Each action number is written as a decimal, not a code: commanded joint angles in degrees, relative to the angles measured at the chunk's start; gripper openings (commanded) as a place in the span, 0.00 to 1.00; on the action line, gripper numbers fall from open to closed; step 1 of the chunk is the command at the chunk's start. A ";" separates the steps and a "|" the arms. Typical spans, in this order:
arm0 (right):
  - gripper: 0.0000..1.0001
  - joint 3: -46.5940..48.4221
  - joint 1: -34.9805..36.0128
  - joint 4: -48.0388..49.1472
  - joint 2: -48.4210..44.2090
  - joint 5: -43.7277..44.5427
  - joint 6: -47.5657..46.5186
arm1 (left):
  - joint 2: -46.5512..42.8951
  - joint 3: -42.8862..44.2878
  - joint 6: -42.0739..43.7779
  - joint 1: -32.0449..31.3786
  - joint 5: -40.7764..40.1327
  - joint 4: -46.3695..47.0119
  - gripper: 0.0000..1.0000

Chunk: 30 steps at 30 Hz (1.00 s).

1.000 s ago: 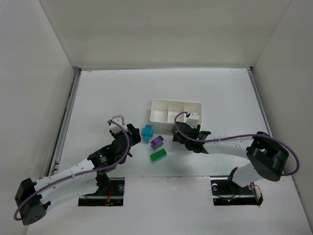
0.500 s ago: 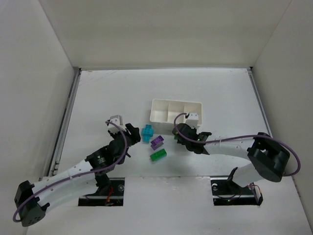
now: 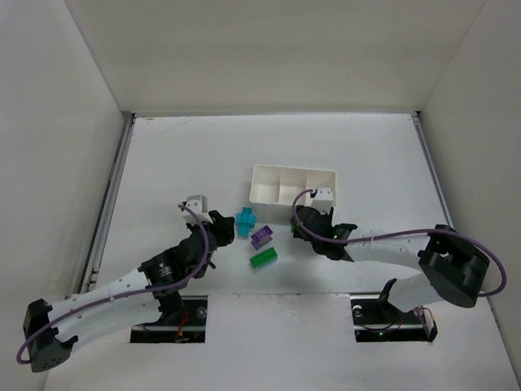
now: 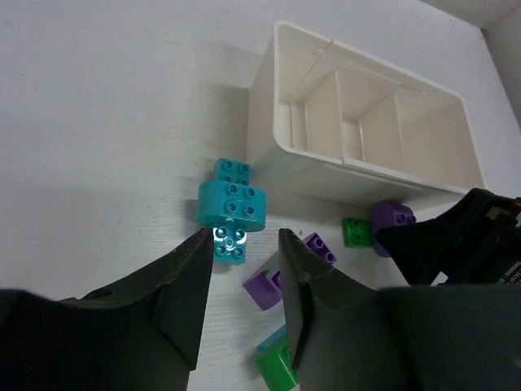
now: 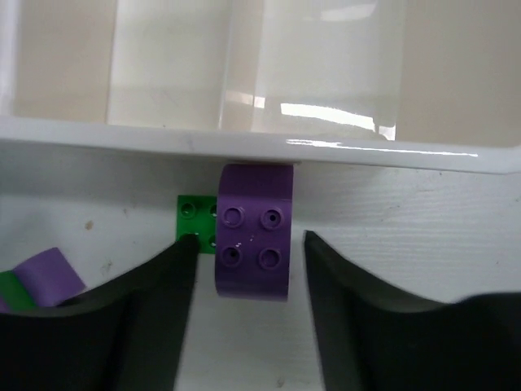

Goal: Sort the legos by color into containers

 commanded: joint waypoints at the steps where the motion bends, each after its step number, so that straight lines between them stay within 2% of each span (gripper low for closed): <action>1: 0.67 -0.54 1.09 3.82 -3.48 2.52 -1.45 | -1.80 0.79 1.26 0.07 1.04 1.02 0.32; 2: 0.68 -0.54 1.09 3.74 -3.58 2.43 -1.89 | -1.37 1.23 1.26 0.07 1.65 0.84 0.31; 5: 0.53 -0.97 1.09 3.65 -3.66 2.52 -1.90 | 0.83 2.45 1.09 -0.37 3.06 1.45 0.33; 6: 0.53 -1.15 1.09 4.00 -3.58 2.00 -1.81 | 1.62 3.16 1.17 -0.37 3.76 1.45 0.35; 9: 0.63 -0.72 0.30 3.48 -2.00 0.76 -2.33 | 3.12 3.78 0.91 -0.89 6.22 2.06 0.41; 13: 0.68 -0.98 -0.23 3.65 -1.38 -0.11 -1.81 | 3.65 4.22 0.56 -0.72 6.76 1.72 0.46; 14: 0.66 -0.89 -0.32 3.74 -1.20 -0.29 -2.07 | 3.47 3.96 0.38 -0.98 6.67 1.89 0.48; 20: 0.28 -0.63 -0.15 4.62 -2.95 0.32 -2.59 | 3.82 3.96 -0.41 -1.77 7.19 2.42 0.55; 22: 0.25 -0.80 0.20 4.27 -6.54 1.63 -2.68 | 4.35 4.74 -0.58 -2.39 7.63 2.25 0.57; 28: 0.24 2.26 2.93 0.40 -20.87 0.41 -4.97 | 5.40 9.66 -2.43 -5.11 10.53 1.98 0.58; 30: 0.24 3.94 3.55 0.57 -22.90 -0.64 -6.10 | 6.37 11.94 -2.08 -5.73 11.23 2.07 0.57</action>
